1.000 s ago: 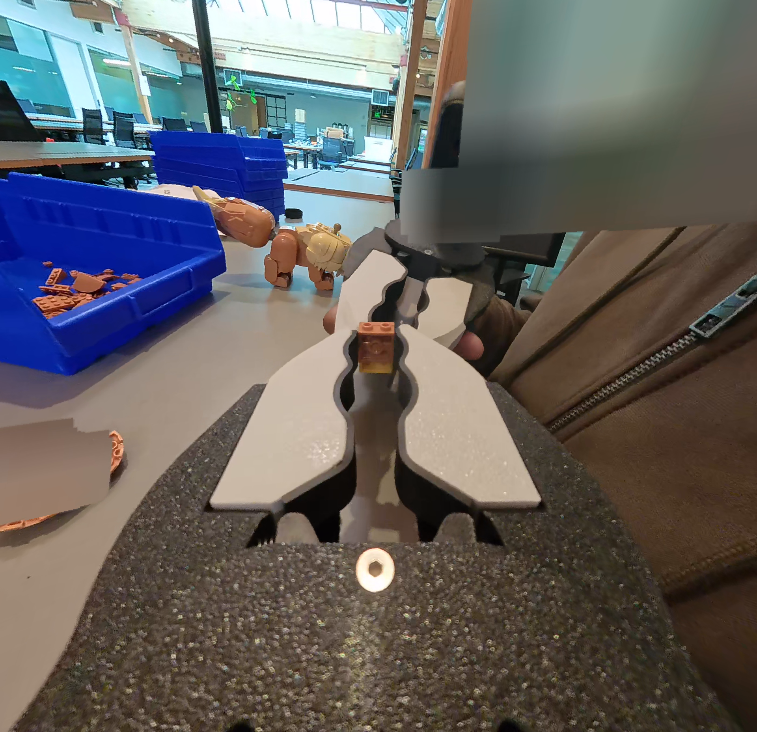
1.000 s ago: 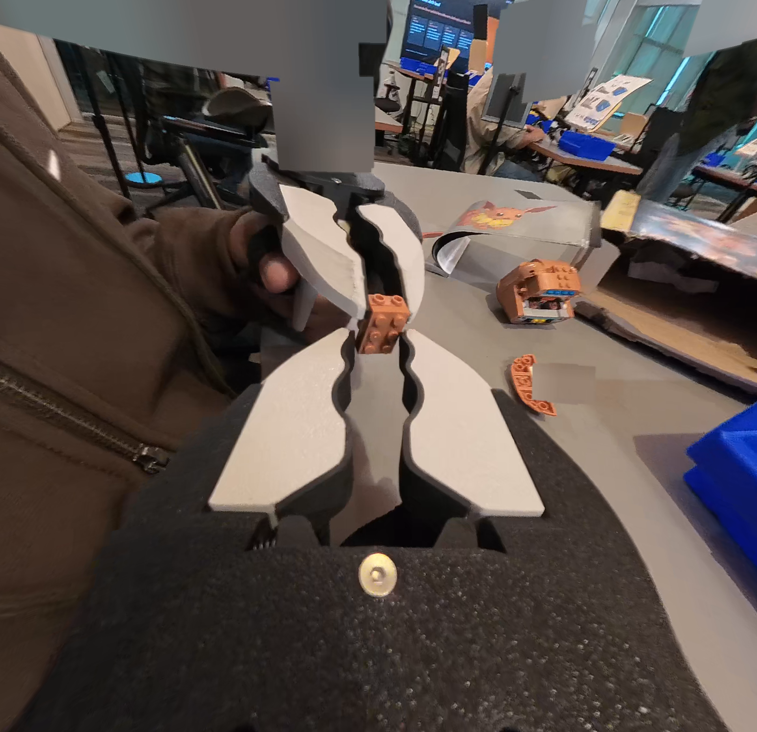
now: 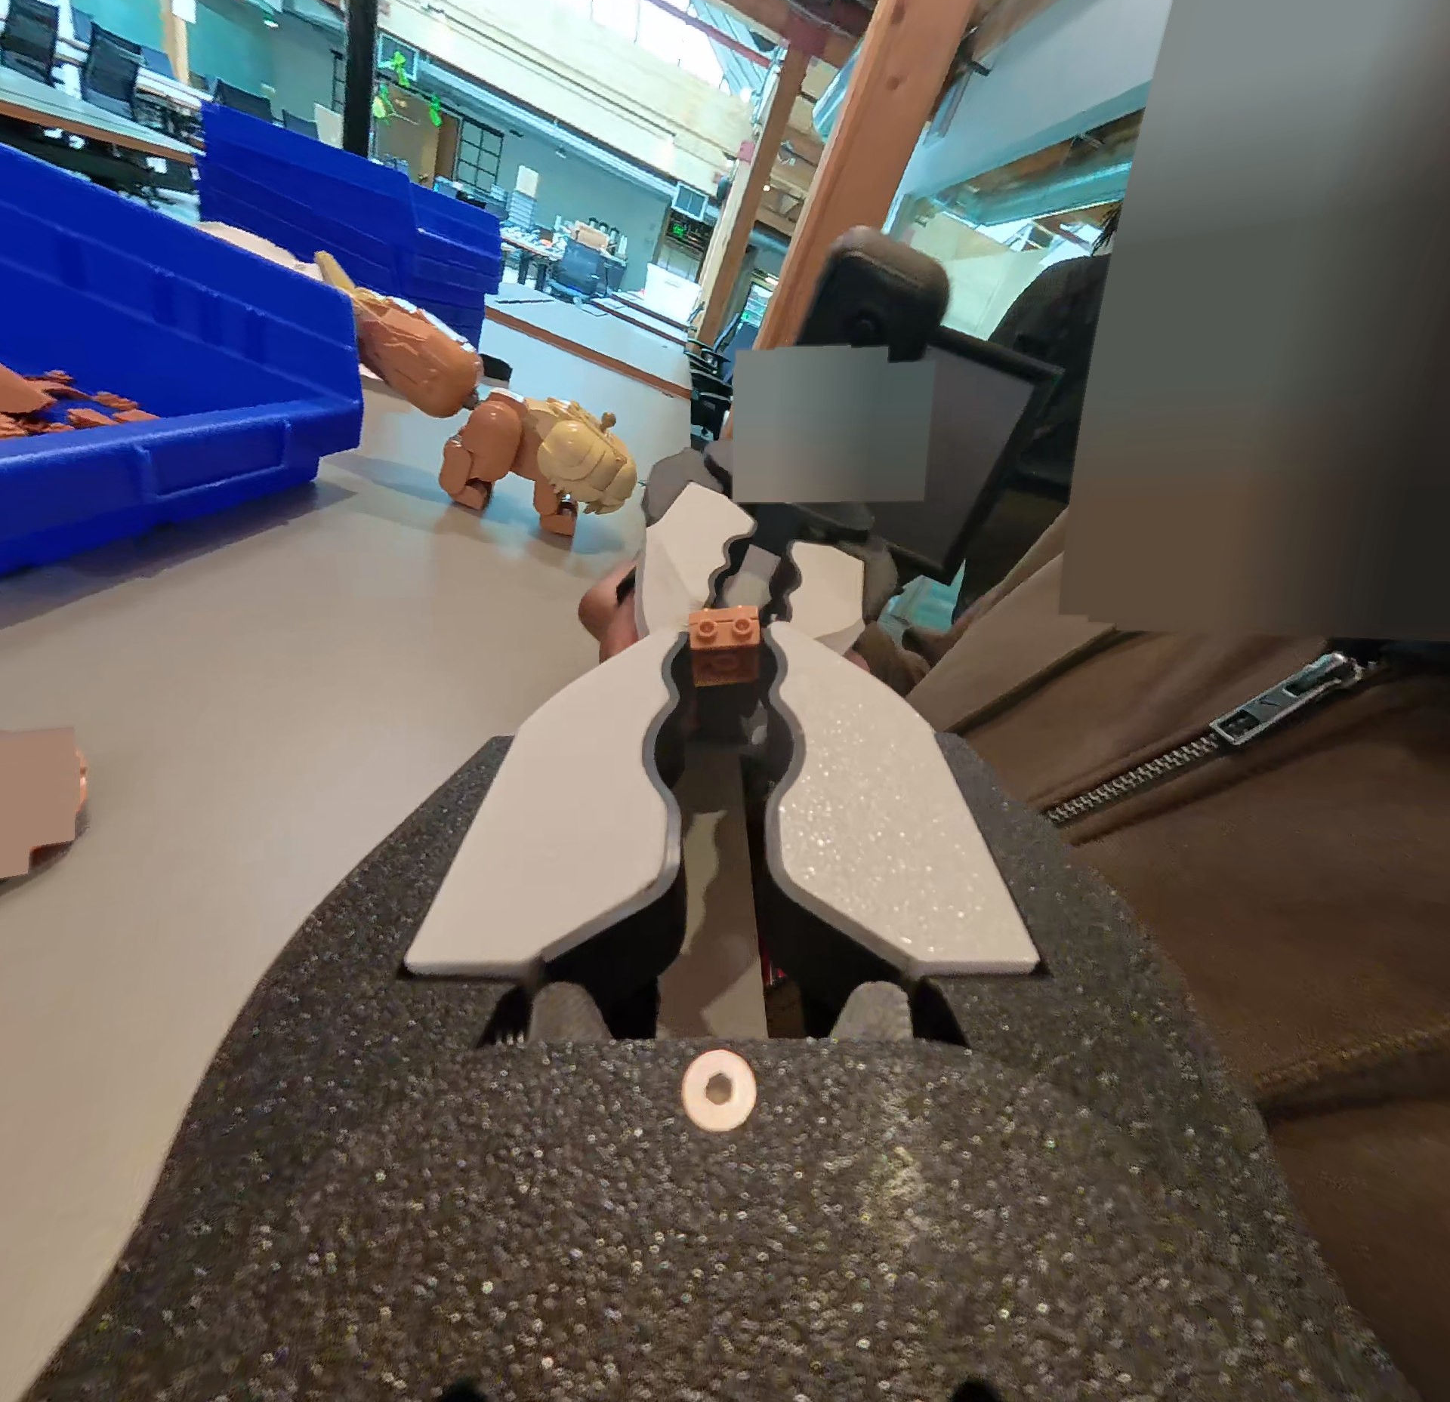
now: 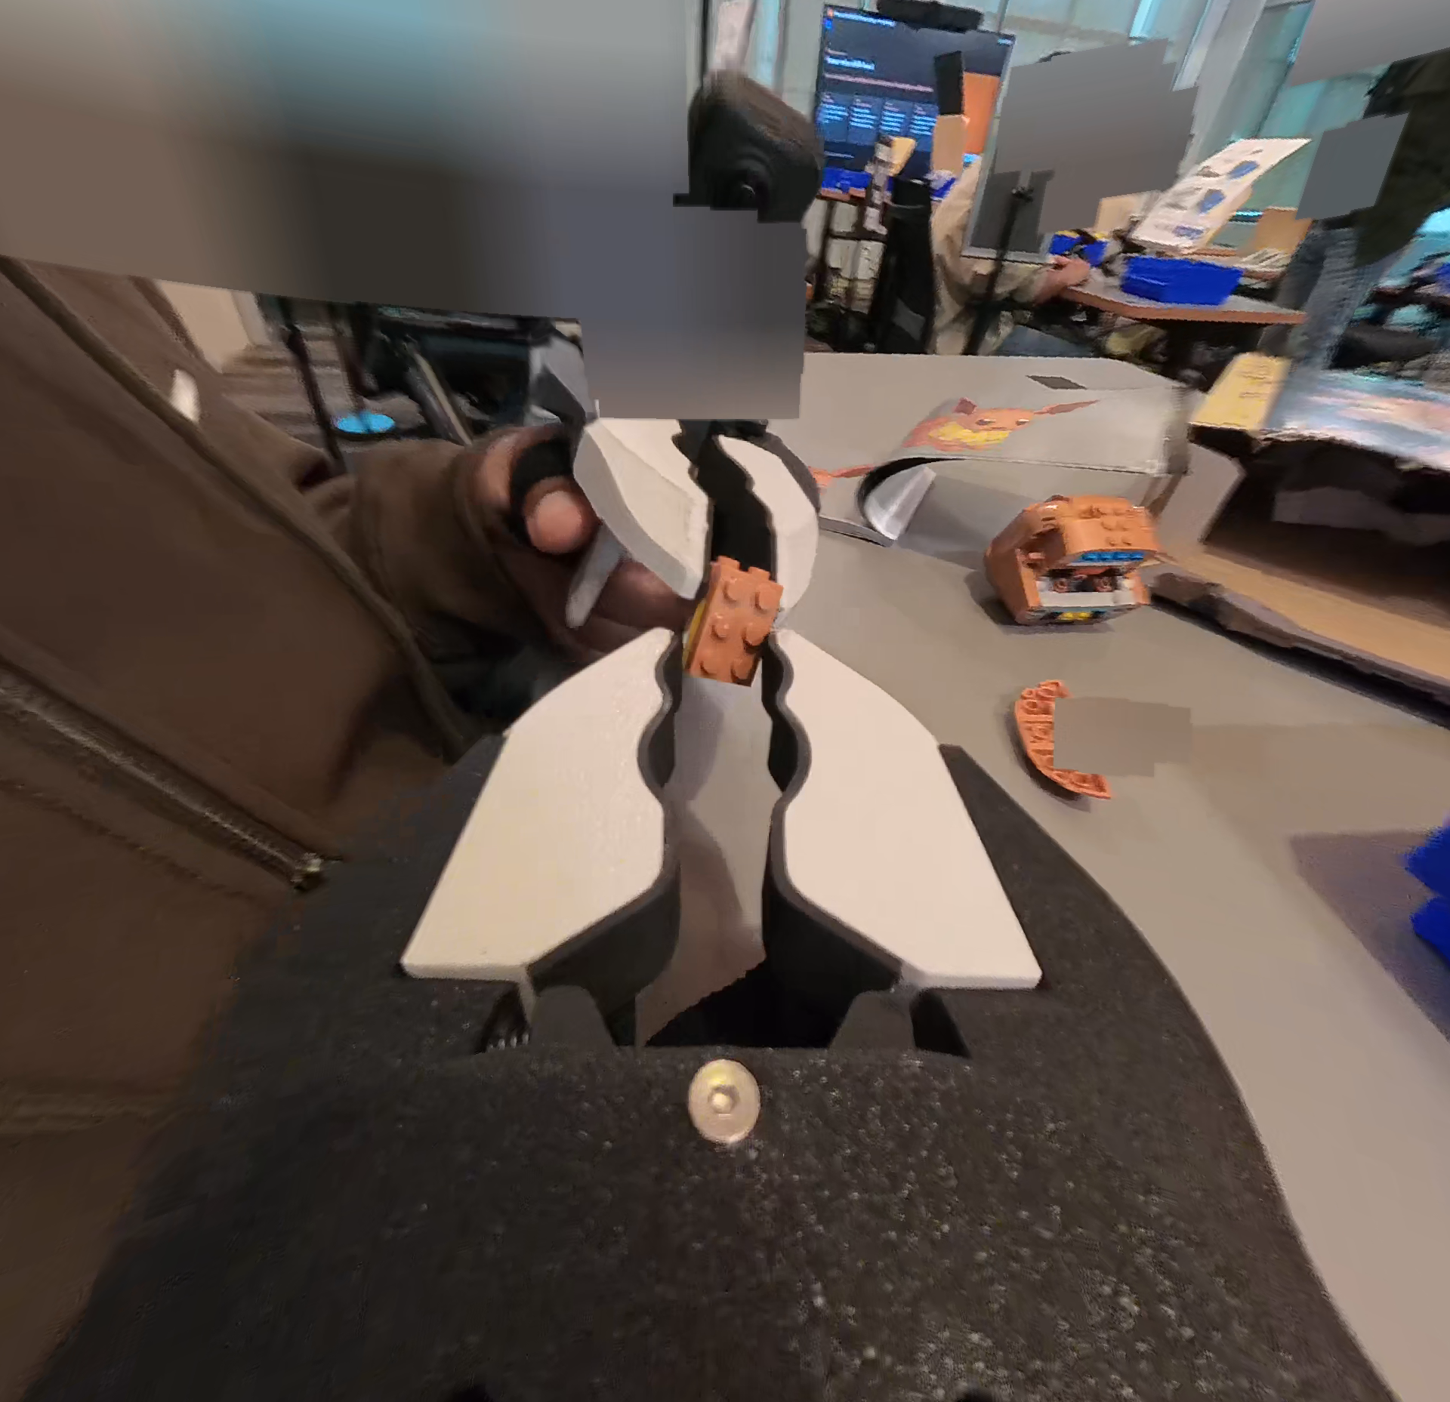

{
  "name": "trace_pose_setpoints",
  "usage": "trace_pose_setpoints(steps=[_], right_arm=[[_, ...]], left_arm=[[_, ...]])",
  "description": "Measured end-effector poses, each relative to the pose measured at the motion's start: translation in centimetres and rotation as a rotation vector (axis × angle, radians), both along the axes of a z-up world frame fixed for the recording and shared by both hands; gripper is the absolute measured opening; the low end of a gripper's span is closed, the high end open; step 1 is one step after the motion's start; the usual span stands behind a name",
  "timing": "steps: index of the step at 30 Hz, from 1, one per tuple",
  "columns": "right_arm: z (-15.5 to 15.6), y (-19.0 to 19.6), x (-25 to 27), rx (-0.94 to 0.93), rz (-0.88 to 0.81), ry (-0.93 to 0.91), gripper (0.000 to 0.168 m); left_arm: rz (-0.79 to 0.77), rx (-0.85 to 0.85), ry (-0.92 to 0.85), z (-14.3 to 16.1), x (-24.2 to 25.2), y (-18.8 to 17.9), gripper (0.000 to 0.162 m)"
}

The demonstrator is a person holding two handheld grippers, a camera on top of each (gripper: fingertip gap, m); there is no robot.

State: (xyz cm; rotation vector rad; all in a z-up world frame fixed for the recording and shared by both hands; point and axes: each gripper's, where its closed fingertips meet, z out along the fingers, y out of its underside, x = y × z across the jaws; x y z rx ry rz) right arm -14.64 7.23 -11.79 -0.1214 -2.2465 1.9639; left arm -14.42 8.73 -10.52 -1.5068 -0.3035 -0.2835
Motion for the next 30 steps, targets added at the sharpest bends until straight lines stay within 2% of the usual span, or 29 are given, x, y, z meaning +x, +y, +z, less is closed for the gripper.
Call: trace_pose_setpoints(steps=[7, 13, 18, 30], right_arm=[[-0.4, 0.2, -2.1, 0.257, -0.353, 0.587, 0.015], [-0.7, 0.2, -3.2, 0.41, -0.51, 0.815, 0.012], [-0.9, 0.1, -3.9, 0.467, -0.58, 0.823, 0.012], [-0.8, 0.3, -4.2, 0.376, -0.58, 0.598, 0.01]], left_arm=[[0.136, -0.018, -0.081, -0.4, -1.7, -0.4, 0.016], [0.238, -0.028, -0.123, -0.8, -2.7, -0.7, 0.016], [0.323, -0.042, -0.117, -1.0, -3.4, -1.0, 0.016], [0.421, -0.061, 0.018, -0.7, -3.5, -0.7, 0.016]])
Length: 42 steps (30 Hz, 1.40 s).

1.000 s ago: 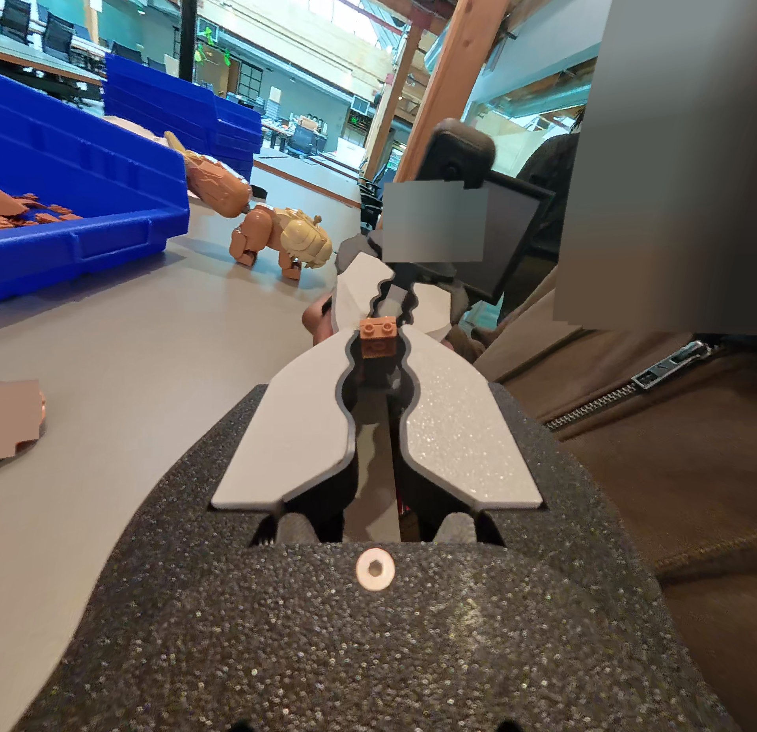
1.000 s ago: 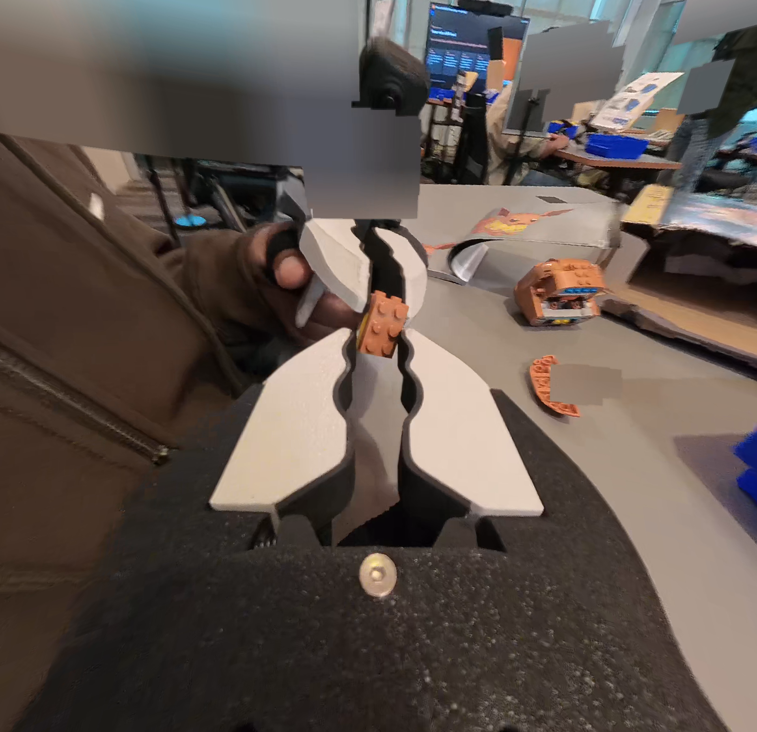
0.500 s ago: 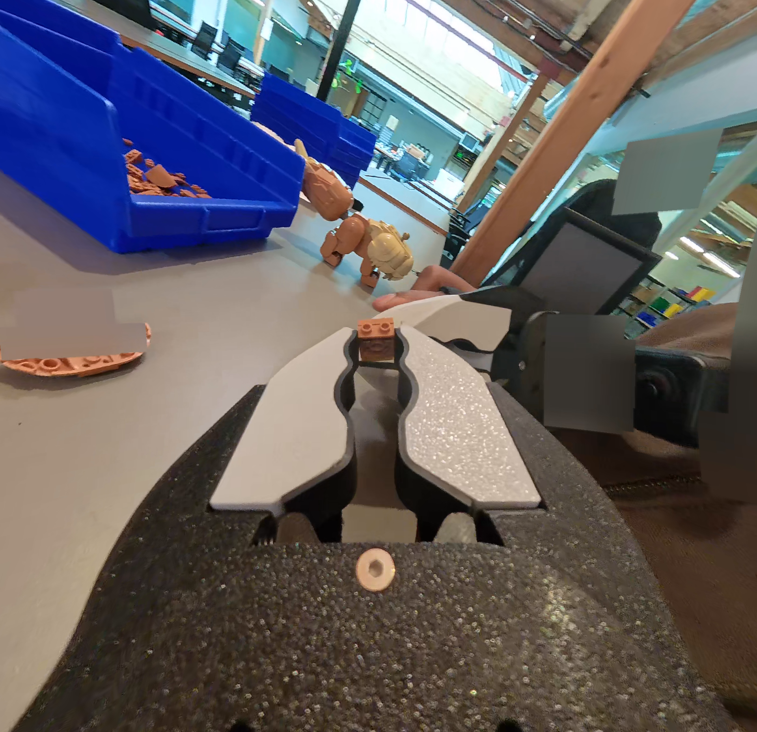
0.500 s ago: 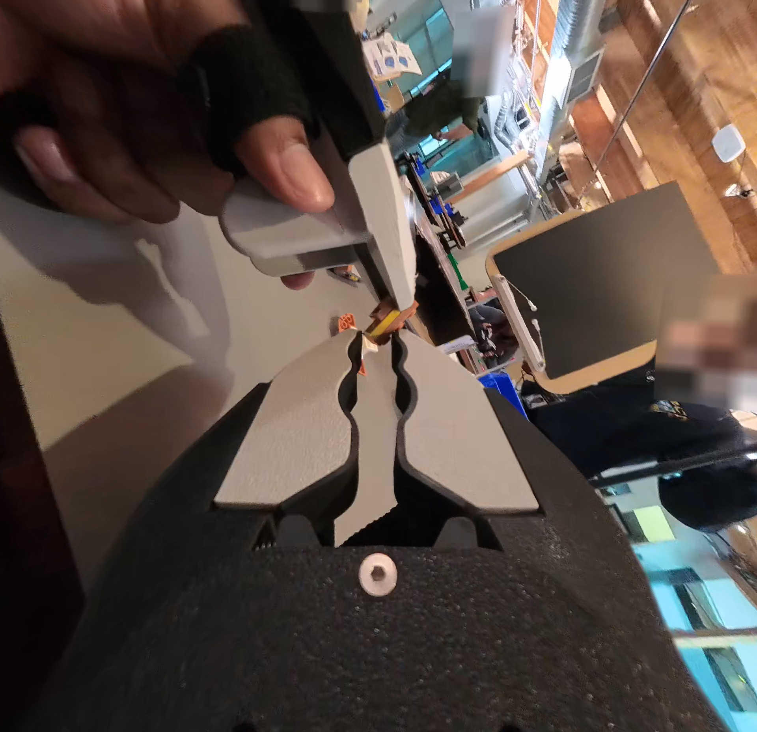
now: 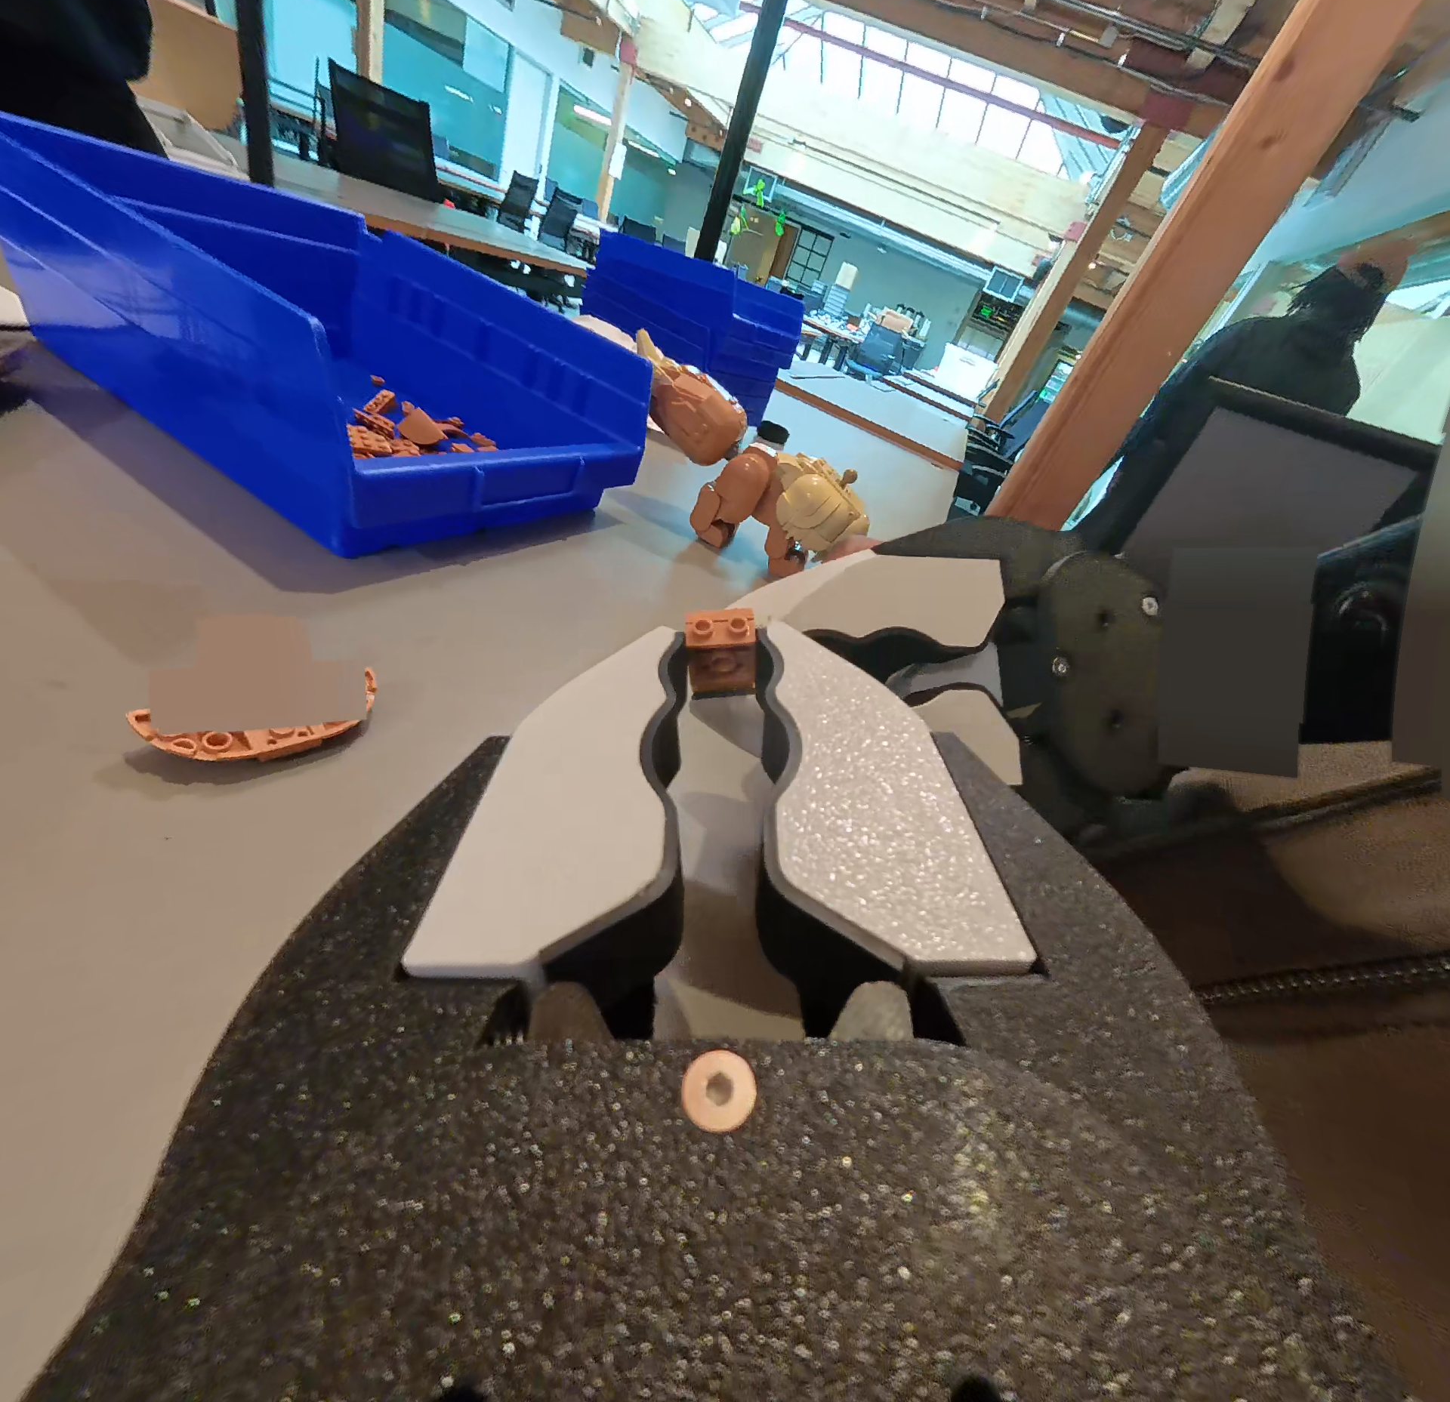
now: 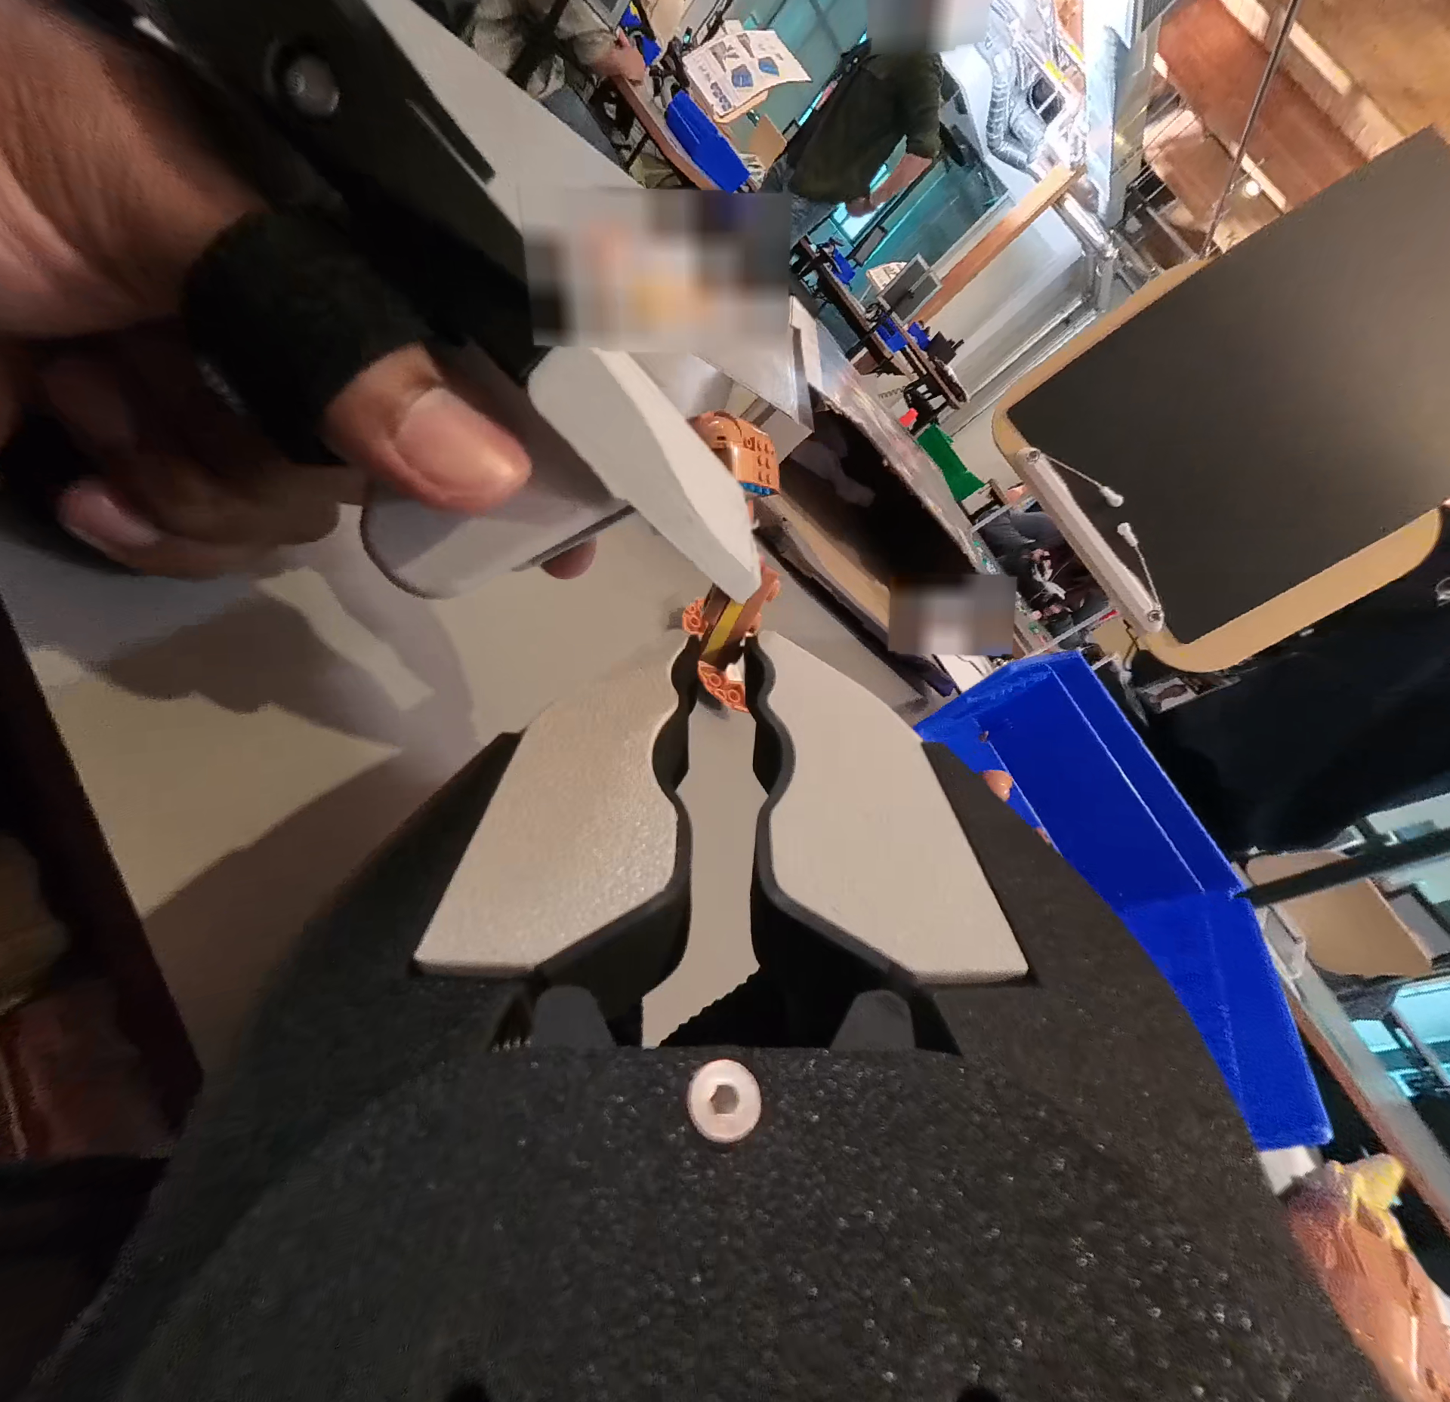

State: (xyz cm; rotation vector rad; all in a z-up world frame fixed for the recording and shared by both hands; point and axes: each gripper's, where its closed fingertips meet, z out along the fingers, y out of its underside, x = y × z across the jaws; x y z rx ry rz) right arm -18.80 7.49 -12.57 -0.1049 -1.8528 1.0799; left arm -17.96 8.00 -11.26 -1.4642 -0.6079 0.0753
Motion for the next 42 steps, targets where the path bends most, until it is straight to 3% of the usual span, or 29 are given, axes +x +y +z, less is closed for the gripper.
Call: trace_pose_setpoints(steps=[16, 29, 42], right_arm=[[0.0, 0.0, 0.1, -0.023, 0.032, -0.086, 0.009], [0.6, 0.0, 0.6, -0.294, 0.238, -0.356, 0.01], [1.2, -0.1, 1.1, -0.437, 0.33, -0.477, 0.011]], left_arm=[[-0.035, -0.009, 0.058, 0.3, 0.3, 0.1, 0.016], [-0.147, 0.03, 0.062, 0.7, 0.6, 0.3, 0.016], [-0.276, 0.113, -0.02, 1.1, 1.0, 0.2, 0.016]])
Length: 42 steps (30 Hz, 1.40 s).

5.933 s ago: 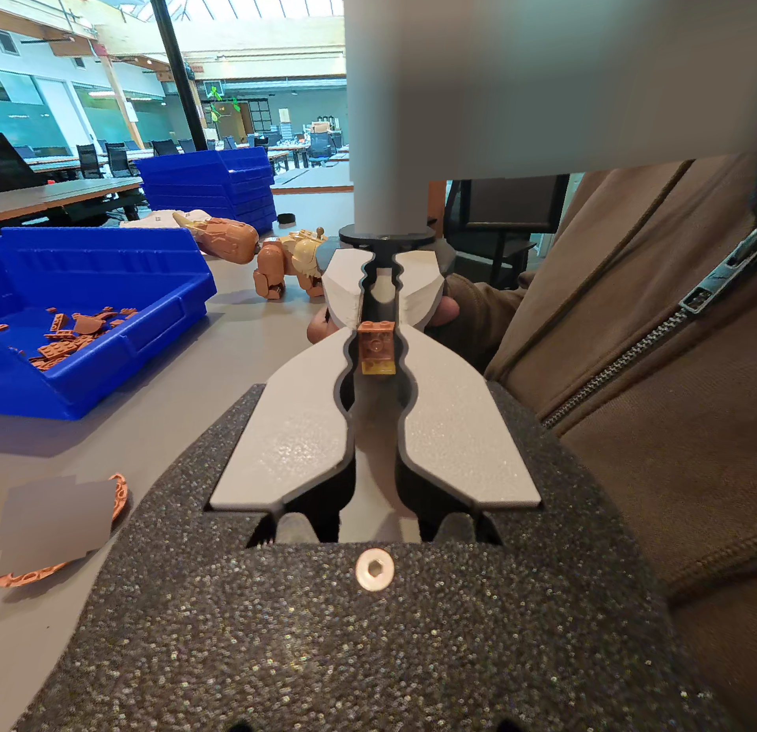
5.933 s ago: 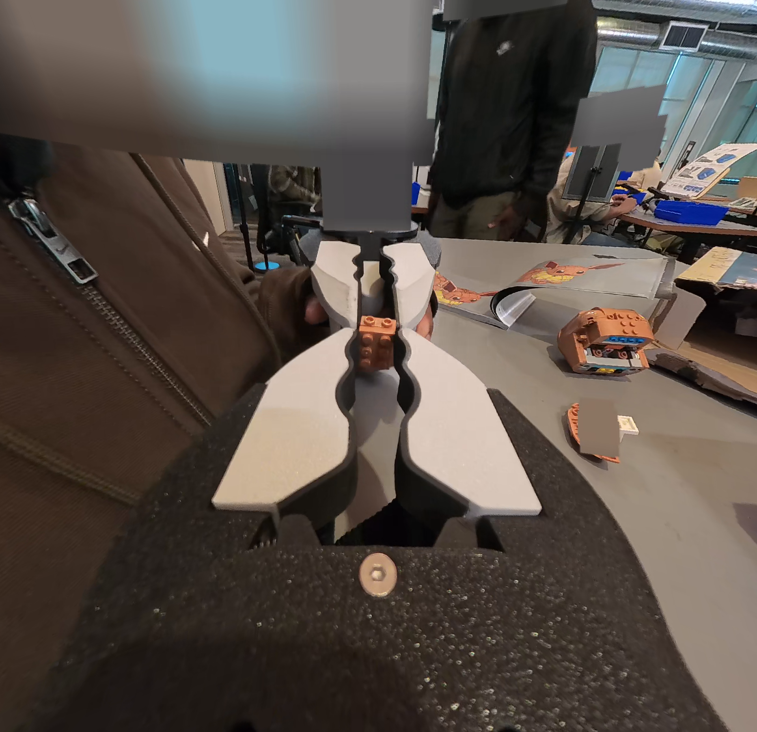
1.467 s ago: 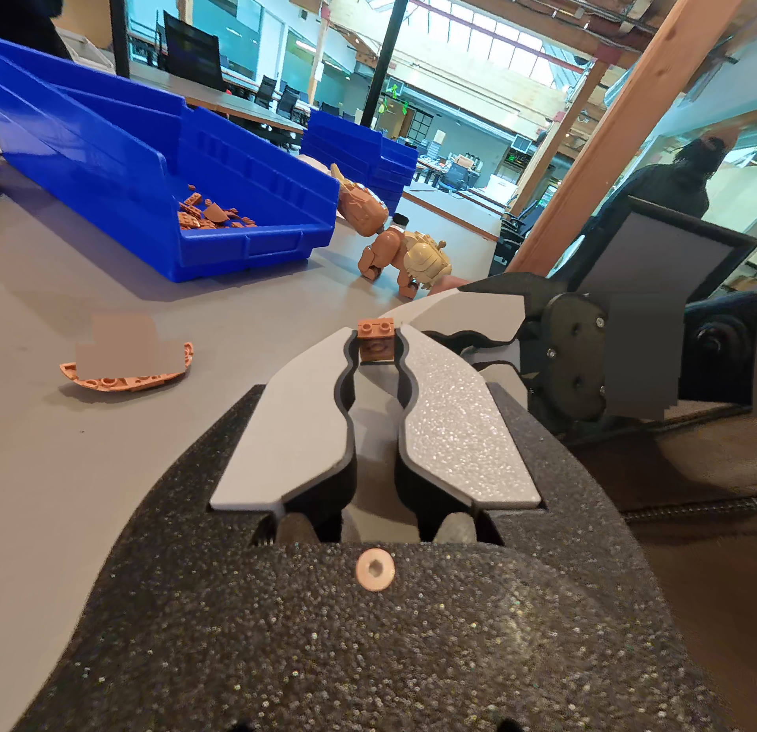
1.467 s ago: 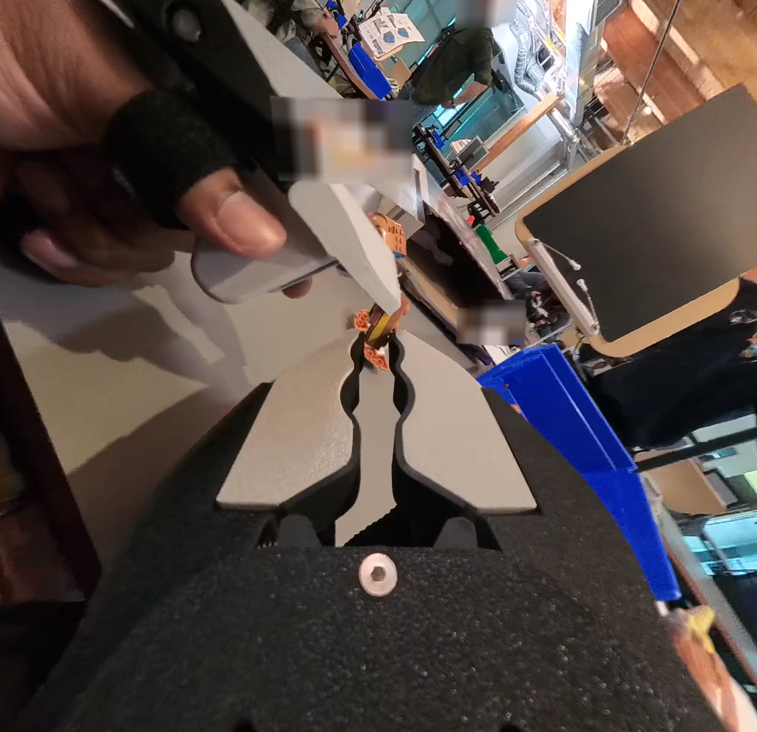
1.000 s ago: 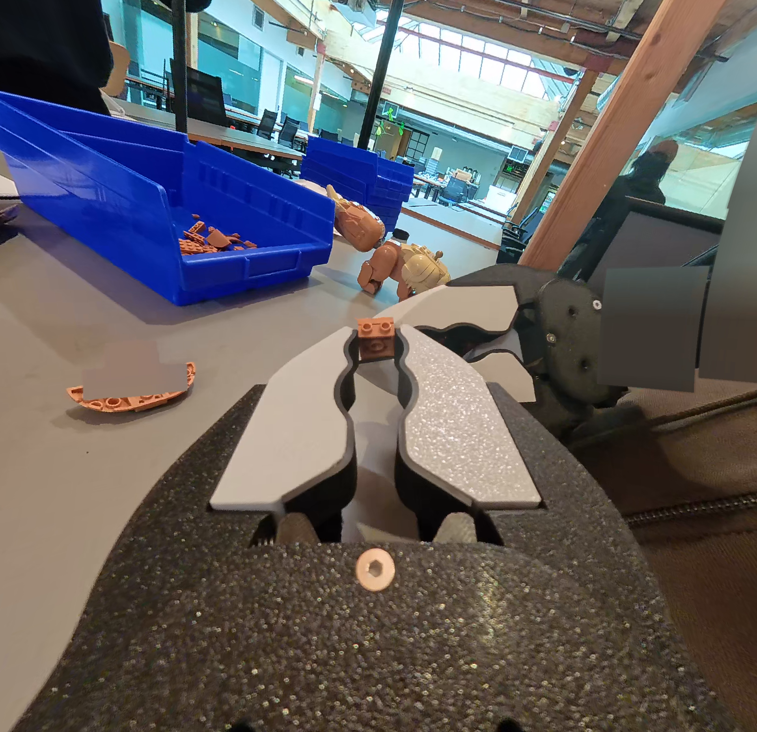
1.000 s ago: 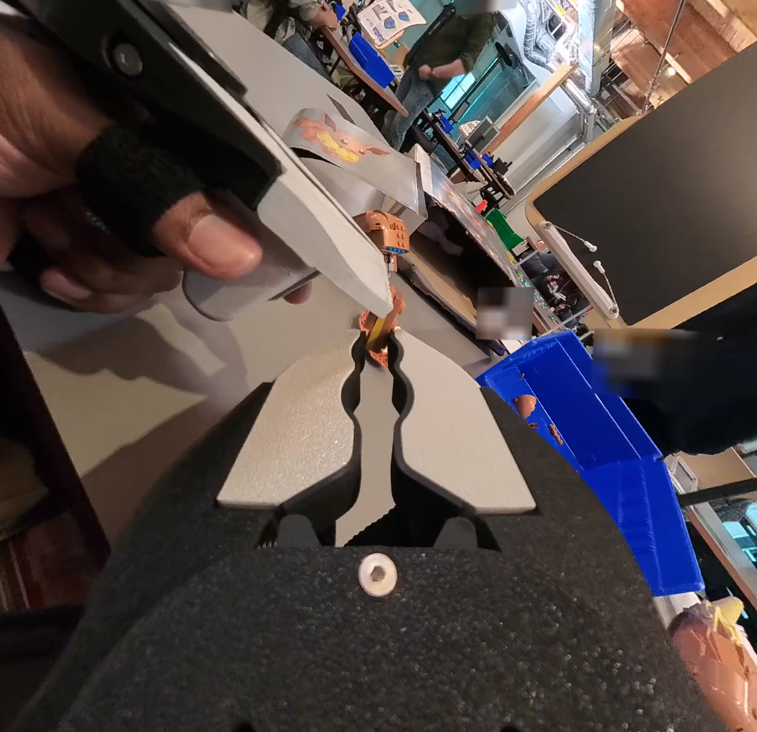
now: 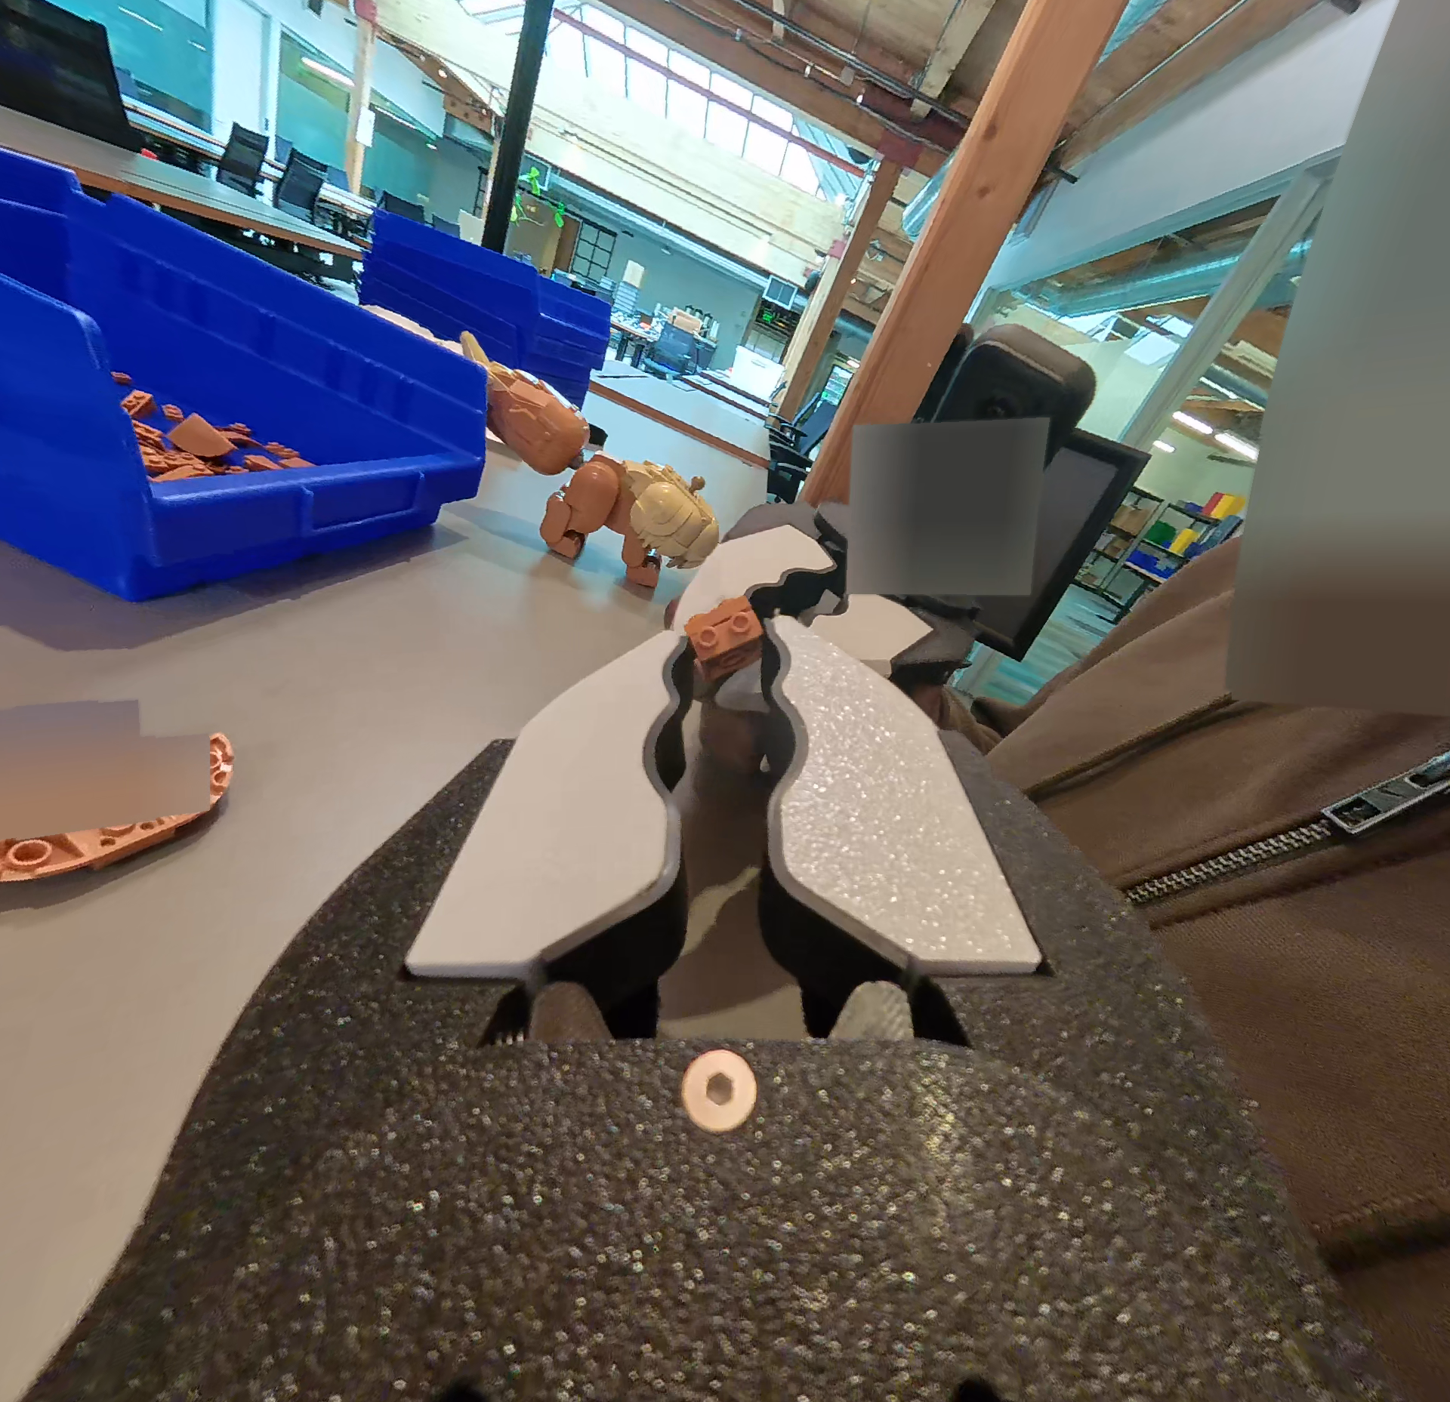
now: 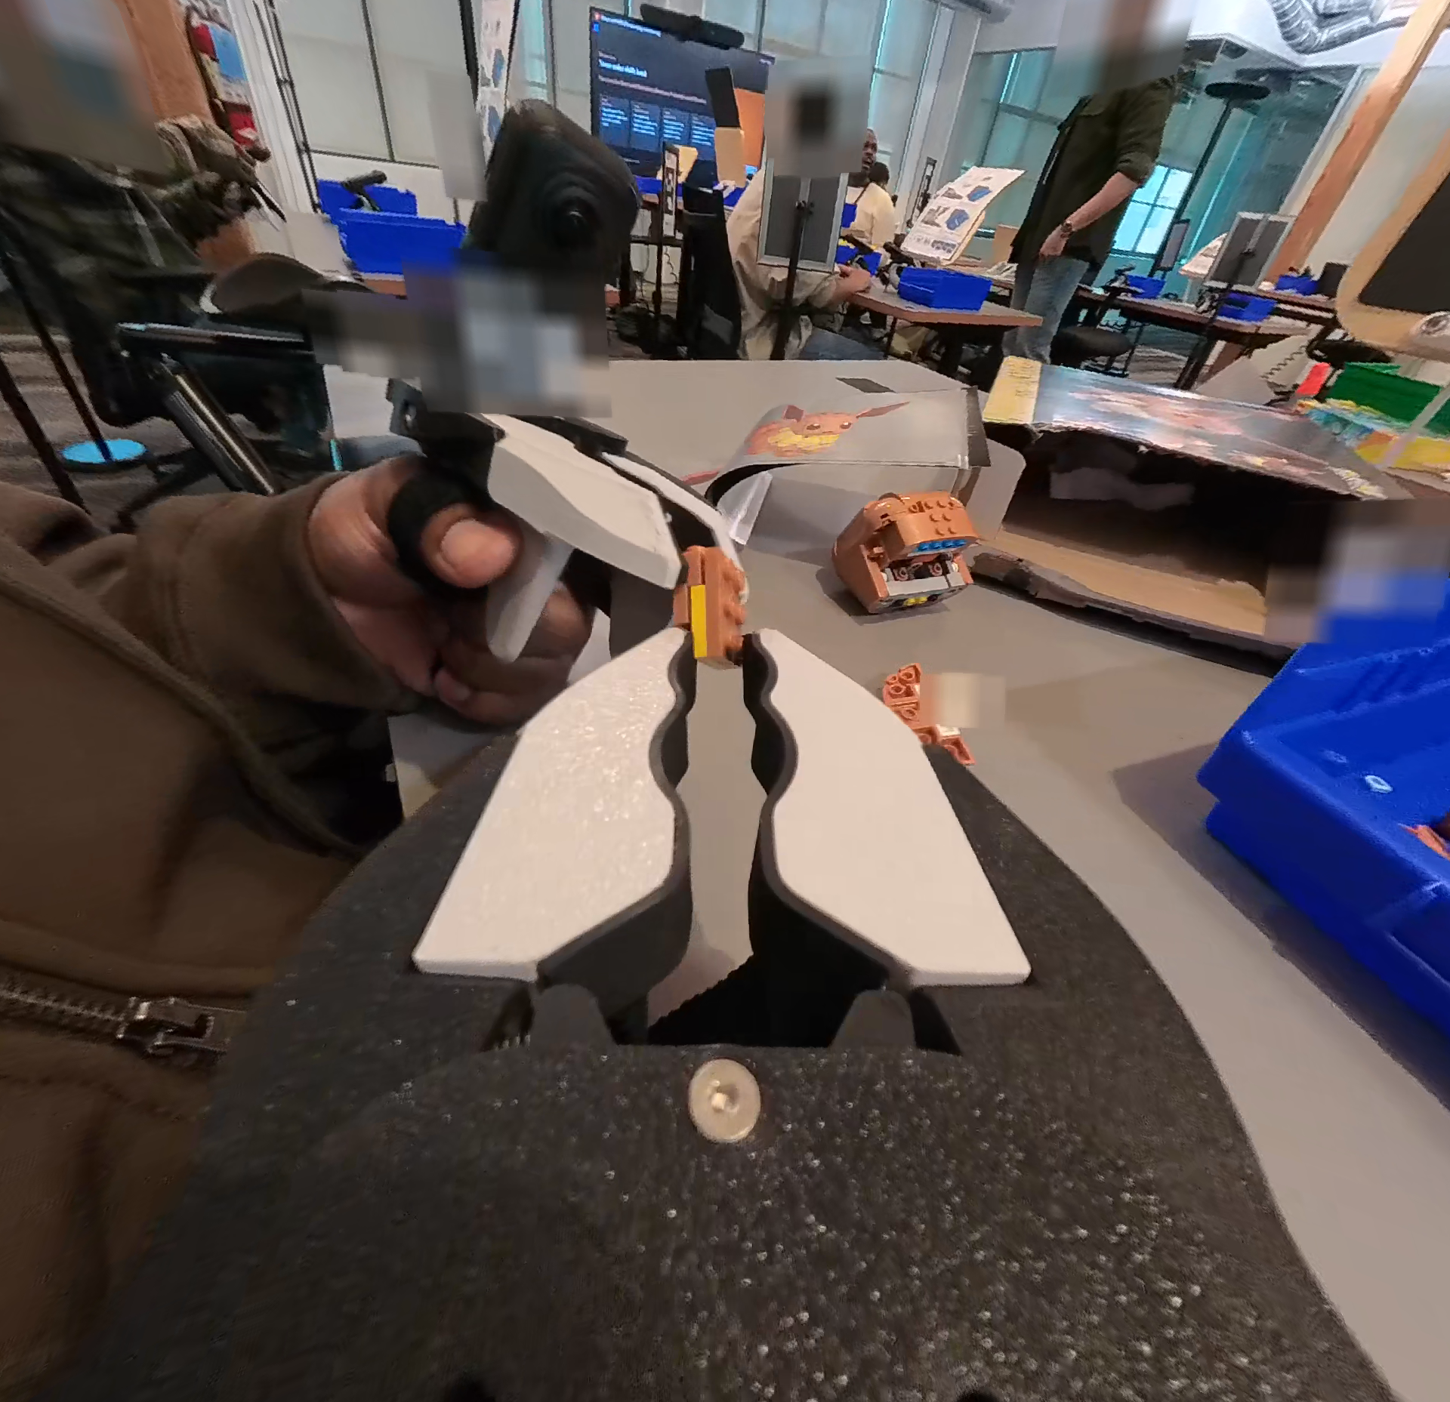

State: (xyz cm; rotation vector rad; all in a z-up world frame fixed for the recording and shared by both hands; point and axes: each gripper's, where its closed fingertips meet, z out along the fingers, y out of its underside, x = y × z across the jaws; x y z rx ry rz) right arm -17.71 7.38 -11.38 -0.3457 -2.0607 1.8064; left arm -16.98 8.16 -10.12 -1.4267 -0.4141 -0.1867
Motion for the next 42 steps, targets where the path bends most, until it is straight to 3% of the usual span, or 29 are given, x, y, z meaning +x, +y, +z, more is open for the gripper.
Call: trace_pose_setpoints(steps=[5, 12, 22, 29, 36, 42], right_arm=[[0.1, 0.1, -0.1, -0.035, 0.012, -0.031, 0.011], [0.1, 0.9, -1.7, 0.101, -0.24, 0.213, 0.007], [0.0, 0.9, -2.0, 0.17, -0.324, 0.278, 0.007], [0.1, 0.8, -1.8, 0.19, -0.335, 0.321, 0.008], [0.0, 1.0, -2.1, 0.395, -0.415, 0.531, 0.018], [-0.4, 0.8, -2.1, 0.486, -0.409, 0.585, 0.013]], left_arm=[[-0.021, 0.008, -0.014, 0.0, 0.0, 0.0, 0.016], [0.095, 0.021, -0.029, 0.1, -0.9, 0.2, 0.016], [0.176, 0.004, -0.028, 0.0, -1.4, 0.5, 0.024], [0.181, 0.021, -0.018, 0.2, -1.4, 0.5, 0.016], [0.179, -0.038, -0.005, -0.3, -1.2, 0.6, 0.016], [0.177, -0.087, 0.035, -0.6, -1.0, 0.8, 0.016]])
